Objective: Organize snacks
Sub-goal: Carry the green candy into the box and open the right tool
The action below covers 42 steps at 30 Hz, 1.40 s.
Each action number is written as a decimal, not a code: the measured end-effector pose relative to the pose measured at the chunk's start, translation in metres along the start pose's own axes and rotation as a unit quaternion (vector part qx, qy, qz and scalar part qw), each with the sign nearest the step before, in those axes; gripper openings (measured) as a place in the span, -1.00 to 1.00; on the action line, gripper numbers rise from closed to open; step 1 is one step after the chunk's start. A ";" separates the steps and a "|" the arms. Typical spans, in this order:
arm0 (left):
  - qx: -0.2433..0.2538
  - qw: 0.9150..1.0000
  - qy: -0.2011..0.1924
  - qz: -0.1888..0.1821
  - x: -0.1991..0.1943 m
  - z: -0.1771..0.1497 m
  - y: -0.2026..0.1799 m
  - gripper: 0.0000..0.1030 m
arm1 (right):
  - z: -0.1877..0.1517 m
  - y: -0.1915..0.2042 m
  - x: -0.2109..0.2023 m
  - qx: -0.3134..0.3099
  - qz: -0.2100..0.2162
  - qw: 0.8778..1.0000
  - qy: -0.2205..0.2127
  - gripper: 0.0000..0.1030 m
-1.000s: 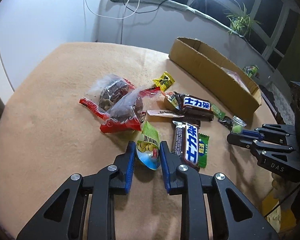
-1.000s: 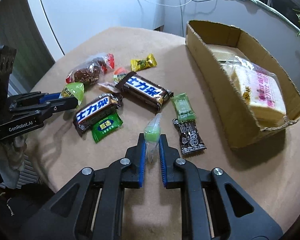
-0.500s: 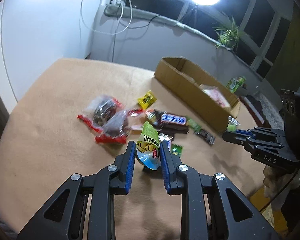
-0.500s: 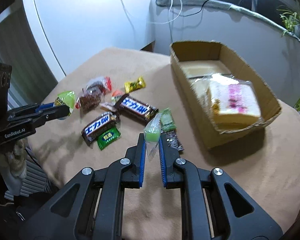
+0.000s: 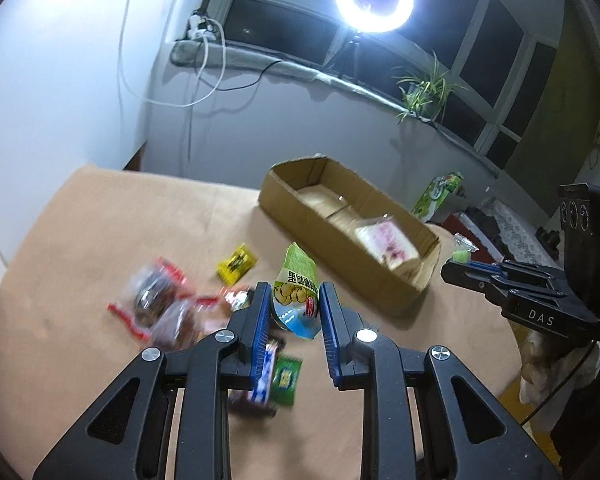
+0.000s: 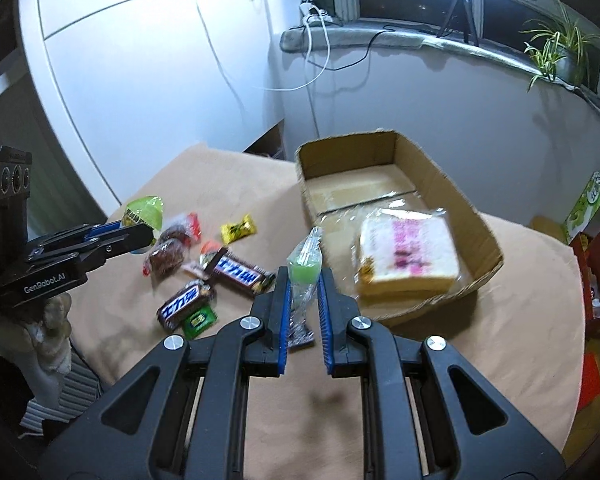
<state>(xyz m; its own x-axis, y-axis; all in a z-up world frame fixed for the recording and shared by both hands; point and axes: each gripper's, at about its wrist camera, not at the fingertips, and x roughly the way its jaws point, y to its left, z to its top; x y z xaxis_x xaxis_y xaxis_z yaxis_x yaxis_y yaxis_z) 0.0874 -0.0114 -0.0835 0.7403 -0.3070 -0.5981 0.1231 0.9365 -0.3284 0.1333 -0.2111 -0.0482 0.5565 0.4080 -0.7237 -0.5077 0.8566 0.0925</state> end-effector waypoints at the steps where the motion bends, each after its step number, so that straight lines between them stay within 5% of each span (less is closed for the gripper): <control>1: 0.003 1.000 -0.002 -0.001 0.004 0.006 -0.004 -0.56 | 0.004 -0.004 0.000 0.002 -0.001 1.000 -0.001 -0.75; 16: 0.024 0.999 0.021 -0.014 0.083 0.068 -0.037 -0.56 | 0.063 -0.067 0.055 0.044 0.002 0.999 0.016 -0.74; 34: 0.023 0.997 0.076 -0.006 0.155 0.076 -0.040 -0.56 | 0.076 -0.096 0.119 0.056 -0.013 0.997 0.056 -0.72; 35: 0.023 0.997 0.076 -0.007 0.155 0.076 -0.040 -0.55 | 0.076 -0.096 0.120 0.057 -0.014 0.997 0.058 -0.67; 37: 0.022 0.997 0.074 -0.005 0.155 0.077 -0.041 -0.48 | 0.076 -0.096 0.118 0.057 -0.016 0.997 0.057 -0.01; 39: 0.023 0.997 0.073 -0.004 0.155 0.078 -0.043 -0.18 | 0.076 -0.096 0.113 0.056 -0.027 0.997 0.045 0.32; 40: 0.024 0.997 0.071 -0.002 0.154 0.078 -0.043 0.04 | 0.076 -0.096 0.110 0.057 -0.029 0.997 0.039 0.32; 42: 0.030 0.997 0.066 -0.002 0.151 0.079 -0.046 0.06 | 0.077 -0.098 0.106 0.062 -0.030 0.997 0.037 0.32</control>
<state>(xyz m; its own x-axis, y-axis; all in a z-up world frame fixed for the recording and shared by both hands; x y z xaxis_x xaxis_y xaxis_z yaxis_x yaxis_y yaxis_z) 0.2456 -0.0872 -0.1010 0.6469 -0.3274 -0.6887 0.1681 0.9422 -0.2900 0.2925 -0.2270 -0.0815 0.5312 0.3355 -0.7780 -0.3875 0.9128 0.1290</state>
